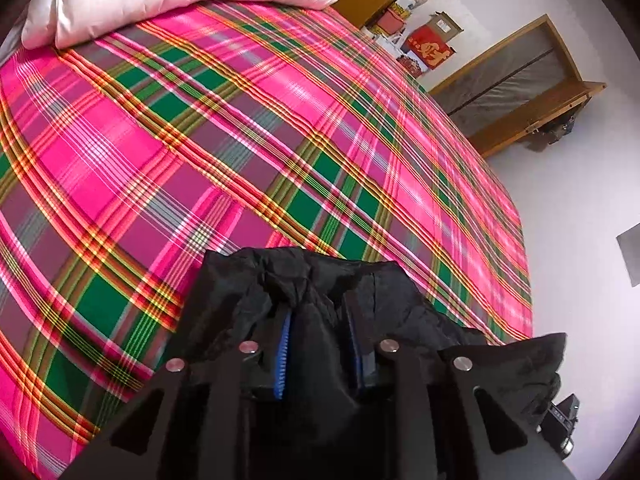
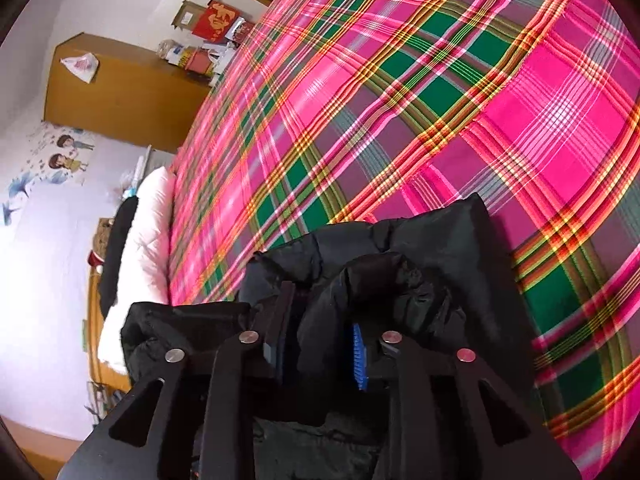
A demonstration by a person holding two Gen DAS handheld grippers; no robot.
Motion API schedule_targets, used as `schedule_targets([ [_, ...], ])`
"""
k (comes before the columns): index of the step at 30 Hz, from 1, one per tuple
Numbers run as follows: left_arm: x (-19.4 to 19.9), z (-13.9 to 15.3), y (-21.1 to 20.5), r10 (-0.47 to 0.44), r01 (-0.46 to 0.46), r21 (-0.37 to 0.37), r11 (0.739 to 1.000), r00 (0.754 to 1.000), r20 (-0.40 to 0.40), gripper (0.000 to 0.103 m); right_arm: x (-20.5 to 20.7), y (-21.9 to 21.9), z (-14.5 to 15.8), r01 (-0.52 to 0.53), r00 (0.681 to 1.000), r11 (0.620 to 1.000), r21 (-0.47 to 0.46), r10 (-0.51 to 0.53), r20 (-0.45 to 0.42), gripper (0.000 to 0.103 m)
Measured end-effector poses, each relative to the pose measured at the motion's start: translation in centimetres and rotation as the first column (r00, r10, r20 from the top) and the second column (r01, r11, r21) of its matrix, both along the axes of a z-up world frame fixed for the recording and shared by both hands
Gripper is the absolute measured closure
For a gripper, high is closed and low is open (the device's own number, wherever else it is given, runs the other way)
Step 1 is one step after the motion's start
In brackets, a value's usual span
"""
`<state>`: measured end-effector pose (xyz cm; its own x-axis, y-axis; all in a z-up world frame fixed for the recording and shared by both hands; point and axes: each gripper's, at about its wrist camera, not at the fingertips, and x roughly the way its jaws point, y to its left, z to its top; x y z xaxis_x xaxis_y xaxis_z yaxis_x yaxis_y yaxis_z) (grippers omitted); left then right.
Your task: Fold large clothes
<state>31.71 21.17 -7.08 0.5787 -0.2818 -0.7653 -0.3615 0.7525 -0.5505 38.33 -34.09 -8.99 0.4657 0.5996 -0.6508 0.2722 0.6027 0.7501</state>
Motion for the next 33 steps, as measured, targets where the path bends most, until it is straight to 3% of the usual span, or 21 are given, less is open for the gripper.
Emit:
schedule_targets([
  [1,-0.1,0.1,0.2,-0.003,0.003,-0.017,1.000,1.000,0.002,0.071,0.0,0.0,0.4,0.007,1.000,1.000,0.014,-0.007,0.006,0.065],
  [3,-0.7,1.0,0.9,0.002,-0.001,-0.055,0.998,1.000,0.022,0.062,-0.4,-0.3,1.9,0.031,0.998,0.998,0.057,-0.034,0.043,0.036],
  [7,-2.0,4.0,1.6,0.022,-0.017,-0.060,0.998,0.996,0.083,0.048,-1.4,-1.2,5.4,0.062,0.989,0.996,0.060,-0.069,0.133,0.034],
  [11,-3.5,7.2,1.9,0.046,-0.045,-0.014,0.999,0.987,0.152,0.047,-3.1,-0.1,8.3,0.045,0.976,0.999,-0.001,-0.044,0.215,0.034],
  [14,-4.8,9.4,1.8,0.034,-0.041,0.033,0.999,0.983,0.183,0.047,-5.1,1.0,9.7,0.016,0.959,0.995,-0.096,0.011,0.282,0.034],
  [18,-7.1,10.8,-0.4,-0.045,0.022,0.108,0.994,0.974,0.222,0.046,-7.2,3.2,9.0,-0.053,0.946,0.970,-0.239,0.126,0.300,0.034],
  [23,-8.6,7.6,-6.4,-0.222,0.193,0.163,0.968,0.957,0.189,0.046,-9.4,7.2,6.2,-0.164,0.922,0.905,-0.391,0.282,0.266,0.034],
  [28,-7.7,2.5,-13.7,-0.436,0.400,0.261,0.879,0.895,0.094,0.047,-9.2,10.0,3.5,-0.212,0.897,0.807,-0.551,0.384,0.218,0.034],
  [30,-6.4,1.5,-15.2,-0.453,0.405,0.328,0.854,0.887,0.085,0.047,-8.1,10.3,2.8,-0.206,0.905,0.778,-0.593,0.382,0.187,0.034],
  [33,-4.0,1.1,-15.2,-0.409,0.353,0.348,0.868,0.907,0.099,0.046,-5.6,10.3,1.6,-0.191,0.920,0.744,-0.640,0.363,0.146,0.034],
])
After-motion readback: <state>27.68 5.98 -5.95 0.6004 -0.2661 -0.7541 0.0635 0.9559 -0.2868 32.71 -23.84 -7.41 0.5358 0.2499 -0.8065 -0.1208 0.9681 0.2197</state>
